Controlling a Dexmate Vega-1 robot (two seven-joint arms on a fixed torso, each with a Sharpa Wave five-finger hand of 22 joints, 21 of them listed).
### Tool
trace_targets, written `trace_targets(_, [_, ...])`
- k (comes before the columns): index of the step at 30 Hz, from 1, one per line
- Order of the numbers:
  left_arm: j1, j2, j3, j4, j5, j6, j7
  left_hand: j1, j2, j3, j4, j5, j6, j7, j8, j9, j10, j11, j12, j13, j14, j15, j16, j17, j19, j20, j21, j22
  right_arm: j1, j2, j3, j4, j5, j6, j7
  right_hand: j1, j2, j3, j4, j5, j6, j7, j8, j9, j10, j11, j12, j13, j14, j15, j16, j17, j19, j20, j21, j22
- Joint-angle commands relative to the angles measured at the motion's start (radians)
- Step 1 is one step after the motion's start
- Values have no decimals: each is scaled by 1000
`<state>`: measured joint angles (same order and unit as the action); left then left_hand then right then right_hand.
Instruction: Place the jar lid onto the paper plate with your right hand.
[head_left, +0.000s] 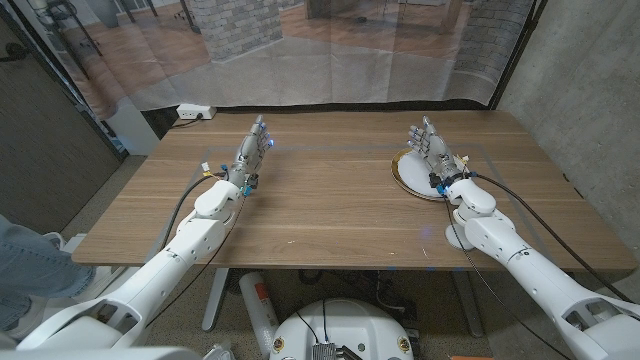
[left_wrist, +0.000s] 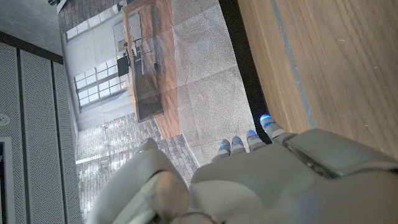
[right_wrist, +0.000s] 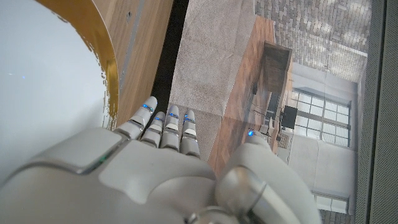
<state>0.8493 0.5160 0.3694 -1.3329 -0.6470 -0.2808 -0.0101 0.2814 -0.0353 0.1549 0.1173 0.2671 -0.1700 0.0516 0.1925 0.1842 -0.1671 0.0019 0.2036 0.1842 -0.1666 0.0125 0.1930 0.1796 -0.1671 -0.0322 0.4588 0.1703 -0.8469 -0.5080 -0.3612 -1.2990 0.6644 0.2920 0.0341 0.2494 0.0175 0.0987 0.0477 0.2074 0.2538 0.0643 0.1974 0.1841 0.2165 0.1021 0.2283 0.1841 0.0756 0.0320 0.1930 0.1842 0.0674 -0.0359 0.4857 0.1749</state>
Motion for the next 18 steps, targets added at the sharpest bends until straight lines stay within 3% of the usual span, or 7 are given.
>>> trace_targets(1, [7, 4, 0, -35, 5, 22, 21, 10, 0, 7, 0, 7, -29, -1, 7, 4, -58, 1, 6, 4, -105, -1, 6, 4, -249, -39, 4, 3, -15, 5, 12, 6, 19, 19, 6, 9, 0, 8, -4, 5, 6, -2, 5, 3, 7, -8, 2, 3, 10, 0, 5, 4, 11, -35, 3, 1])
trace_targets(9, [-9, -1, 9, -31, 12, 28, 18, 13, 5, 8, -1, 6, -24, 1, 8, 4, -55, 5, 6, 3, -103, -1, 6, 4, -245, -46, 0, 4, -19, -1, 15, -1, 16, 24, 8, 10, 0, 9, -6, 3, 2, -1, 2, 4, 8, -4, 2, 3, 11, -5, 5, 4, 14, -36, 0, 2])
trace_targets(18, [-16, 4, 15, -38, 17, 48, 20, 16, 8, 8, -3, 5, -22, 2, 8, 3, -54, 3, 6, 3, -103, -1, 5, 4, -246, -42, -5, 4, -27, -13, 18, -20, 1, 37, -2, 21, 8, 14, -12, 3, 2, -2, 2, 4, 12, -18, 3, 3, 16, -7, 5, 3, 19, -36, -4, 2])
